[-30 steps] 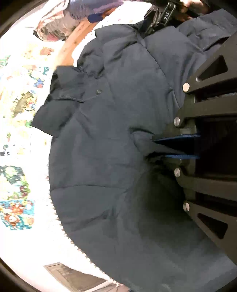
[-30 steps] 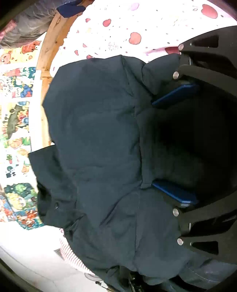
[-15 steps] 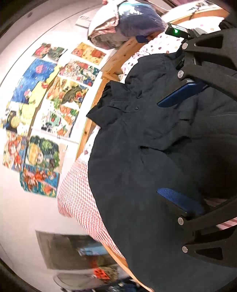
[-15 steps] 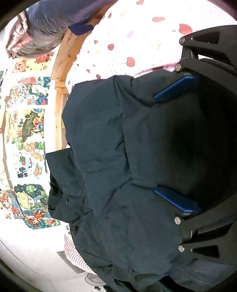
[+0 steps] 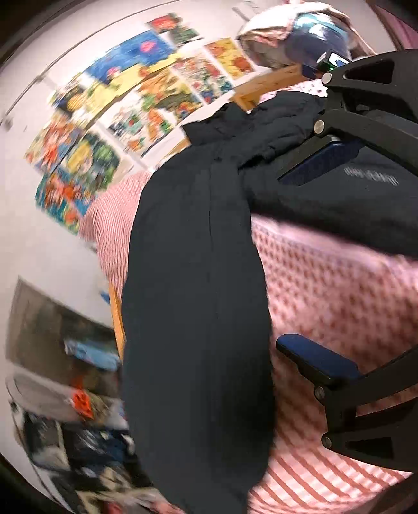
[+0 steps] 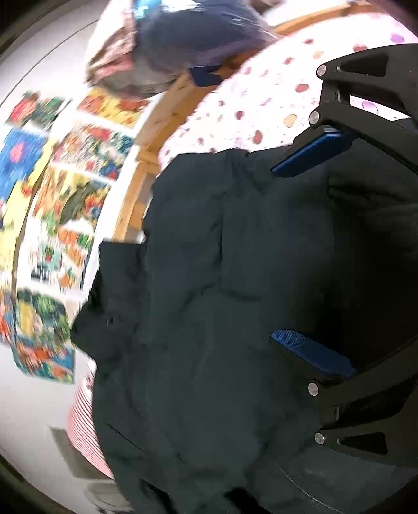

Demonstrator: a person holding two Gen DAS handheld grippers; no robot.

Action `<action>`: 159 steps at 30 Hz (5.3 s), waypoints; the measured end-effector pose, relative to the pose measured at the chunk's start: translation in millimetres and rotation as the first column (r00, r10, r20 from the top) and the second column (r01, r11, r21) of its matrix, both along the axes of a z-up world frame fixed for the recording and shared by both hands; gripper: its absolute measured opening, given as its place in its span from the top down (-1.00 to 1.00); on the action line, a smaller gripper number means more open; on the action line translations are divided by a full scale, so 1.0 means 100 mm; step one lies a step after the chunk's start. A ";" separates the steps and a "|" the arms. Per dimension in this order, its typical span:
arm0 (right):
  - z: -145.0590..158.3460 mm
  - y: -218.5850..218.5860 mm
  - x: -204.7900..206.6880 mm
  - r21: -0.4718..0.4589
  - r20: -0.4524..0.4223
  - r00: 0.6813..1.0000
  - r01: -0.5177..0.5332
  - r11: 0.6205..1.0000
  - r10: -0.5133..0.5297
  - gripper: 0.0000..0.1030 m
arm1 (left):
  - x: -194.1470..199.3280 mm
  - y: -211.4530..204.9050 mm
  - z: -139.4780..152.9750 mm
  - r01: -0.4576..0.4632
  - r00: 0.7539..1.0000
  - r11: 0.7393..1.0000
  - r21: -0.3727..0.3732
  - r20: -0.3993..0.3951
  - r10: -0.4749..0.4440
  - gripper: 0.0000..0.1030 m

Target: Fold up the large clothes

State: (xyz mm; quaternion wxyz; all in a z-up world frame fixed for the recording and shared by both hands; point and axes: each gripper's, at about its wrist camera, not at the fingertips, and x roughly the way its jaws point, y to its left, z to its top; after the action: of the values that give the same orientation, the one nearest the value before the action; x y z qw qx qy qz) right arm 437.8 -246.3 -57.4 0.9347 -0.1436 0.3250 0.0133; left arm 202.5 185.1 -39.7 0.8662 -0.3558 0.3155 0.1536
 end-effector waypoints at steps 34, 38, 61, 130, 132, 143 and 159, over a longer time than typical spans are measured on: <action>-0.40 1.52 0.53 0.280 -0.136 0.954 -0.223 0.934 0.268 -0.96 | 0.19 0.90 0.28 -0.291 0.954 0.936 0.196 0.128 0.270 0.72; -0.24 1.31 0.43 0.366 -0.092 0.961 -0.212 0.906 0.262 -0.96 | 0.37 0.89 0.73 -0.230 0.964 0.929 0.288 0.196 0.178 0.75; 0.24 -0.25 0.37 0.562 -0.096 0.988 -0.045 0.826 0.120 -0.96 | 1.86 -1.34 1.48 0.440 0.790 0.743 0.504 0.176 -0.587 0.75; 0.48 -1.11 0.92 0.725 -0.026 0.996 -0.043 0.687 0.090 0.85 | 1.80 -0.84 0.56 0.478 0.874 0.814 0.331 -0.084 -0.479 -0.51; 0.53 -1.25 0.93 0.720 -0.019 0.999 -0.016 0.694 0.042 0.85 | 1.88 -0.66 0.55 0.447 0.891 0.841 0.304 -0.076 -0.447 -0.51; 0.32 -1.40 0.94 0.649 -0.063 0.998 0.065 0.758 -0.031 0.85 | 2.55 -0.43 0.28 0.452 0.892 0.867 0.208 -0.122 -0.436 -0.51; 0.35 -1.01 0.86 0.274 -0.015 0.992 0.127 0.953 -0.128 -0.30 | 2.91 -0.89 0.21 0.450 0.893 0.823 0.347 -0.185 -0.410 -0.55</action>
State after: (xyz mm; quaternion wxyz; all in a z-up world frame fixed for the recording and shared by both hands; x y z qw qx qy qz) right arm 523.7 -347.4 -22.1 0.9449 0.0085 0.3273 -0.0021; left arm 493.0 96.4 -18.2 0.9134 -0.0918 0.3954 0.0305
